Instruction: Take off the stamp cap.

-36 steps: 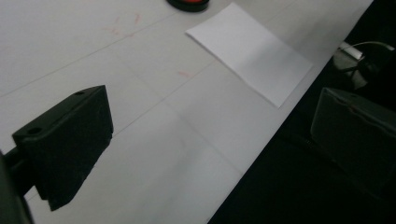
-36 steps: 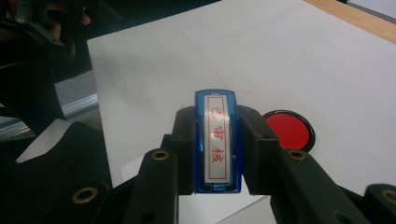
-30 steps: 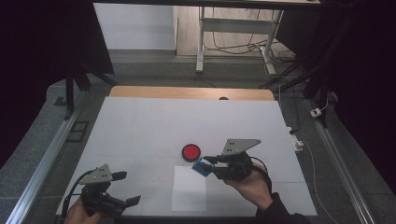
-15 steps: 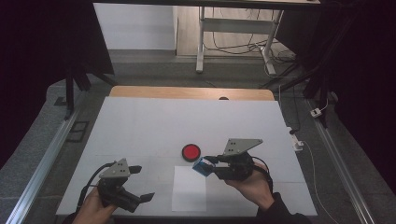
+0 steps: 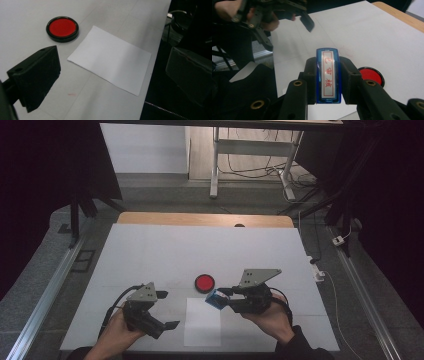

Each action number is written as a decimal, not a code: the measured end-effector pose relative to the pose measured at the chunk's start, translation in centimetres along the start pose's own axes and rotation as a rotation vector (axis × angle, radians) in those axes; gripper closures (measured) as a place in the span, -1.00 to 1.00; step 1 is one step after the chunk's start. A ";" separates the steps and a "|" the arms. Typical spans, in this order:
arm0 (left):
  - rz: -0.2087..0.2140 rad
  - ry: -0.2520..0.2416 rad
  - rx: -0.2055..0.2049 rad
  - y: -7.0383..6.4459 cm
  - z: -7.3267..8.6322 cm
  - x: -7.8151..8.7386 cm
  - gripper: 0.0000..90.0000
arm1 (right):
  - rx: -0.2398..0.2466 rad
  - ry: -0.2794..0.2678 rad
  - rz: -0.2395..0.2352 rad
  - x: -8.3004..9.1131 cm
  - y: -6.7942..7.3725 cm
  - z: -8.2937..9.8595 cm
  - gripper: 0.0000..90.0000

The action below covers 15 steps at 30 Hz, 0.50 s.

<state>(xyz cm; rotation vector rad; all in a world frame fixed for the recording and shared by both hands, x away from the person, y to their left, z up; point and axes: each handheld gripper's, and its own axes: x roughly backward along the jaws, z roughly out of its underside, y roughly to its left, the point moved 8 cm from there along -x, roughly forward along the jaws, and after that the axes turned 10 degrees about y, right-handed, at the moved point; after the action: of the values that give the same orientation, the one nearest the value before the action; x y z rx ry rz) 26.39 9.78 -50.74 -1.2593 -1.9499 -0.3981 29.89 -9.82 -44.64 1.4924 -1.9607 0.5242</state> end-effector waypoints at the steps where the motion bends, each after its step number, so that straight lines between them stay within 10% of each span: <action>1: 0.000 0.005 -0.012 0.1 -0.2 -0.2 -1.00 | 0.009 -0.002 -0.003 0.0 0.0 0.0 0.56; 15: 0.080 0.035 -0.119 0.1 -3.1 -3.3 -1.00 | 0.011 -0.005 -0.018 0.2 0.1 -0.2 0.56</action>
<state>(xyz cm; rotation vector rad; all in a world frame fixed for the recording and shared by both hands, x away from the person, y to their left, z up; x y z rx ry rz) 28.50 5.77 -51.19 -1.3917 -1.8630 -0.4984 29.82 -9.79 -44.31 1.5182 -1.9492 0.5254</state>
